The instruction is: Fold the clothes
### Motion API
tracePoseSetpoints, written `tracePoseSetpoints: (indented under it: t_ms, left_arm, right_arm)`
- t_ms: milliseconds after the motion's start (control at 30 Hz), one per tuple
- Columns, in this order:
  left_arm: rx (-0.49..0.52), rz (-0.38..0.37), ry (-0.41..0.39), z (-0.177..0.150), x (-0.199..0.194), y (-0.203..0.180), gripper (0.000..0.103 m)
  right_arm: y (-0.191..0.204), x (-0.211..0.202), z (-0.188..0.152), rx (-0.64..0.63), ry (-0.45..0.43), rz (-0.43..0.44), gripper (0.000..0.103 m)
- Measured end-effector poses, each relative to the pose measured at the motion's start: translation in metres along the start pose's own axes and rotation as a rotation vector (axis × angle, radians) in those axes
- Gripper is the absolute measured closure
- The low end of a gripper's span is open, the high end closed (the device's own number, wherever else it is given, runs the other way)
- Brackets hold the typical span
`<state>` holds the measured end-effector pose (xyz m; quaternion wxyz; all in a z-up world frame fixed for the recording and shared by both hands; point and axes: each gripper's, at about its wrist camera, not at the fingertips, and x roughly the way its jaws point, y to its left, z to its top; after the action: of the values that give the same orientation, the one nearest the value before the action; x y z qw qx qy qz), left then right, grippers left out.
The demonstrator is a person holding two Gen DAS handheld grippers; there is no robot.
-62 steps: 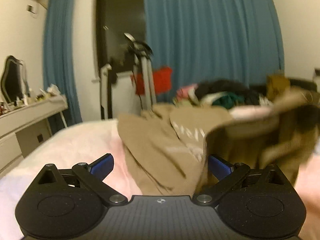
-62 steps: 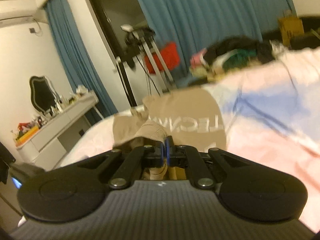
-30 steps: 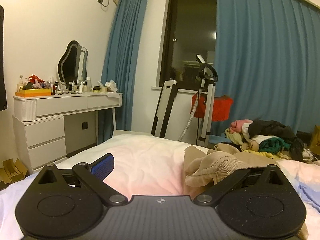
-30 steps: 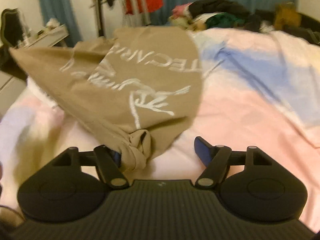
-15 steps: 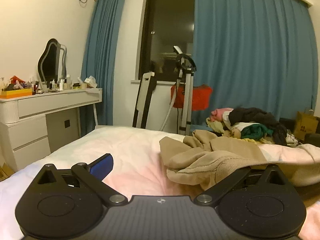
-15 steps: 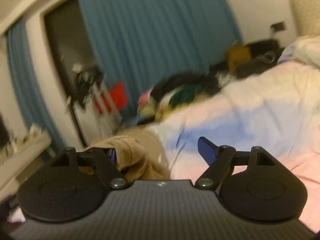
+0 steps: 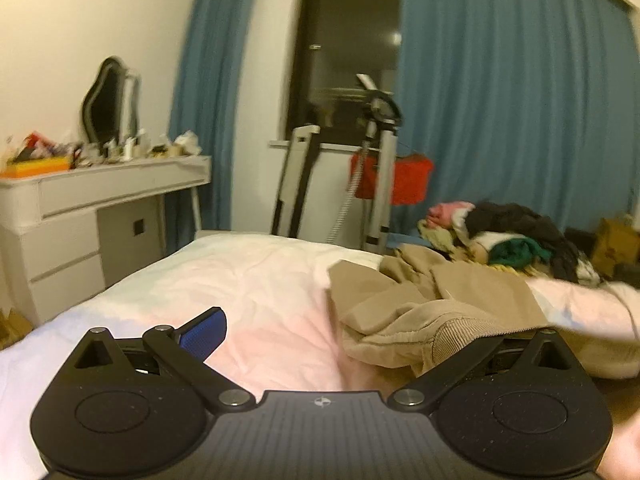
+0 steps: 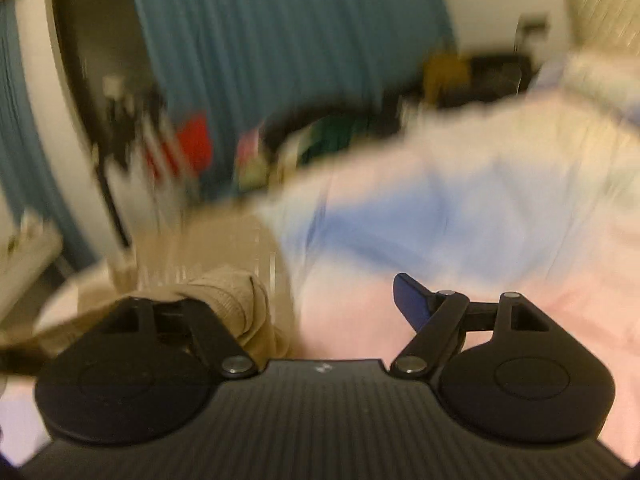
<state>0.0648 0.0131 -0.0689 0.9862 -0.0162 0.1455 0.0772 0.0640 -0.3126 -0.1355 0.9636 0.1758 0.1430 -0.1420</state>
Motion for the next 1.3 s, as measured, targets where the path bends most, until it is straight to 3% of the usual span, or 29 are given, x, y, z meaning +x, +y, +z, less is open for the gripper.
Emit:
tracePoseSetpoints:
  t_ms: [67,133,267,433,533,700,833,1067,1300]
  left_arm:
    - [0.059,0.009,-0.011,-0.005,-0.004,-0.007,0.000]
    - [0.092,0.014,0.014,-0.009,-0.005,-0.009,0.000]
    - [0.145,0.018,0.188,-0.022,0.009,-0.011,0.000]
    - [0.092,0.065,0.223,-0.024,0.007,-0.001,0.000]
    - [0.004,0.086,0.216,-0.019,0.001,0.012,0.000]
    - [-0.106,0.148,0.053,0.013,-0.032,0.031,0.000]
    - [-0.163,0.148,-0.117,0.060,-0.074,0.042,0.000]
    - [-0.227,0.092,-0.368,0.184,-0.166,0.061,0.000]
    - [-0.185,0.019,-0.599,0.311,-0.282,0.083,0.000]
  right_arm:
    - [0.003,-0.004,0.002,-0.030,-0.056,-0.029,0.025]
    - [0.003,0.002,0.001,-0.017,-0.033,-0.036,0.025]
    - [0.003,0.004,0.000,-0.006,-0.027,-0.012,0.025]
    - [0.017,-0.012,-0.004,-0.083,-0.119,0.026,0.025]
    - [0.019,-0.019,-0.004,-0.117,-0.123,0.050,0.025]
    - [0.024,-0.041,0.003,-0.148,-0.108,0.116,0.026]
    - [0.036,-0.082,0.045,-0.192,-0.177,0.174,0.026]
    - [0.063,-0.171,0.179,-0.160,-0.278,0.316,0.025]
    - [0.083,-0.283,0.301,-0.158,-0.419,0.421,0.025]
